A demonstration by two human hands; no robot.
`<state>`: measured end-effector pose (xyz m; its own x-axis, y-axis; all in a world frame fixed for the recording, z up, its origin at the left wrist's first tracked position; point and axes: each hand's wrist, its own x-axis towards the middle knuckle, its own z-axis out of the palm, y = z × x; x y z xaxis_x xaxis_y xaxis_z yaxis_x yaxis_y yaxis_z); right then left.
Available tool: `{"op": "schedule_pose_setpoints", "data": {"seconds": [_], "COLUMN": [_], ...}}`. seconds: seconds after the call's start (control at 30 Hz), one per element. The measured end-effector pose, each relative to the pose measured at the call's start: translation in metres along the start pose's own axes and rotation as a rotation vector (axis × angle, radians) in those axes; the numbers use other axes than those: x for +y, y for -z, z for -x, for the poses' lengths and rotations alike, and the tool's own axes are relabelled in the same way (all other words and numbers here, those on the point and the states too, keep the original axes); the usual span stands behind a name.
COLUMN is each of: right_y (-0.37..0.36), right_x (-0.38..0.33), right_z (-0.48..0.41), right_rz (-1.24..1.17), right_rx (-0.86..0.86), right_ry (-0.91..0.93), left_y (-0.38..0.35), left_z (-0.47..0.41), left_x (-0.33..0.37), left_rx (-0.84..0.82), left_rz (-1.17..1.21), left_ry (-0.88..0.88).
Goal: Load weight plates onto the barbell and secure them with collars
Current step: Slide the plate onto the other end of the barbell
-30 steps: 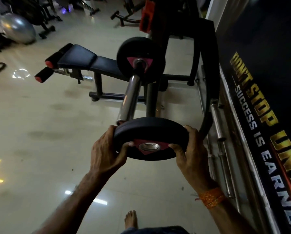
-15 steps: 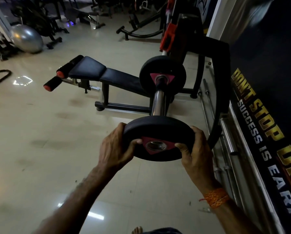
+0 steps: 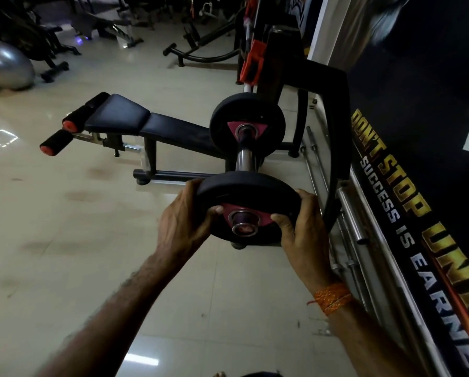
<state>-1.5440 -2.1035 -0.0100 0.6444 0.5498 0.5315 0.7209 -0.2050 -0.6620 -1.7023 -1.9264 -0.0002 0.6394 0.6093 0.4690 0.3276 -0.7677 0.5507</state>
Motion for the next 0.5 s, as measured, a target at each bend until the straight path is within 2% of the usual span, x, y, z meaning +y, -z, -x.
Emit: {"op": "schedule_pose_setpoints", "data": {"seconds": [0.1,0.33,0.5], "right_y": [-0.008,-0.029,-0.048], "right_x": [-0.001,0.013,0.03], "right_z": [-0.018,-0.063,-0.105], "right_rz": [0.036,0.092,0.112], "right_rx": [-0.014,-0.025,0.02], "right_ry": [0.035,0.036,0.029], "left_y": [-0.004,-0.024,-0.037], "left_z": [-0.019,-0.063,-0.102], "left_x": [0.001,-0.006,-0.01], "left_rx": [-0.03,-0.027,0.022], "left_rz": [-0.025,-0.013,0.01], "left_ry": [0.002,0.139,0.097]}}
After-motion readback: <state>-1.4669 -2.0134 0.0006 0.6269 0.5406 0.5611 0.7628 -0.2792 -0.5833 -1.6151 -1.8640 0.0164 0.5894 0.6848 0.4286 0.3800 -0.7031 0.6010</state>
